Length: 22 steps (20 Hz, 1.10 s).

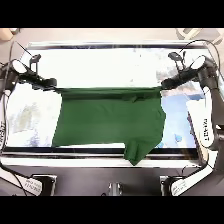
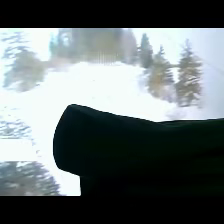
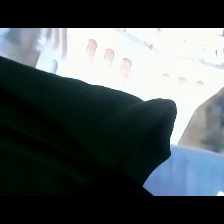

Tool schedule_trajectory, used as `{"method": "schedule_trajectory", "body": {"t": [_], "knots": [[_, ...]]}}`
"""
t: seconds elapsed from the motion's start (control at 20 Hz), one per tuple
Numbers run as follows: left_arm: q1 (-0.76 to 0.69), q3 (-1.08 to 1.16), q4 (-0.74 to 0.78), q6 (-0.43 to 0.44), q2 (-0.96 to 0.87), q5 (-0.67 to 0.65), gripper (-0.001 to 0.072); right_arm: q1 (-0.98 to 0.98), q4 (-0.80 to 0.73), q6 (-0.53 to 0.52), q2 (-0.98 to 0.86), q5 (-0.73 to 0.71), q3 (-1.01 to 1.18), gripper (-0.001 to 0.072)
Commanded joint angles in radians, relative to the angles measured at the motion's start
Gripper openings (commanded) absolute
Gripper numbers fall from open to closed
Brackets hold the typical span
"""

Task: Fold the shirts.

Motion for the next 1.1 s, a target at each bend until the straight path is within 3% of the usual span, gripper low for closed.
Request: {"method": "schedule_trajectory", "body": {"t": [0.0, 0.25, 0.5, 0.55, 0.6, 0.65, 0.7, 0.85, 1.05], "knots": [[0.002, 0.016, -0.045, 0.031, -0.052, 0.063, 0.0021, 0.011, 0.021, -0.018, -0.026, -0.063, 0.003, 0.0018], [0.005, 0.010, -0.037, 0.068, -0.073, -0.266, 0.0021, 0.020, -0.080, -0.031, 0.008, 0.396, -0.049, 0.0017], [-0.006, -0.137, -0.042, 0.061, -0.109, -0.300, 0.0022, 0.021, -0.009, 0.014, 0.008, 0.338, -0.299, 0.0017], [-0.006, -0.140, -0.044, 0.061, -0.113, -0.301, 0.0054, 0.021, 0.011, 0.019, 0.008, 0.320, -0.308, 0.0021], [-0.004, -0.131, -0.049, 0.061, -0.110, -0.306, 0.0246, 0.019, 0.029, 0.019, 0.014, 0.311, -0.302, 0.0080], [0.004, -0.107, -0.048, 0.061, -0.102, -0.325, 0.0499, 0.018, 0.028, 0.018, 0.028, 0.305, -0.285, 0.0332], [0.016, -0.080, -0.048, 0.061, -0.089, -0.344, 0.0553, 0.018, 0.010, 0.002, 0.052, 0.318, -0.262, 0.0559], [0.082, -0.040, -0.047, 0.037, 0.003, -0.389, 0.0550, 0.015, -0.204, -0.011, 0.158, 0.397, -0.215, 0.0571], [0.148, -0.276, -0.048, 0.043, 0.197, -0.377, 0.0547, -0.063, -0.142, -0.001, 0.319, 0.375, -0.486, 0.0524]]}}
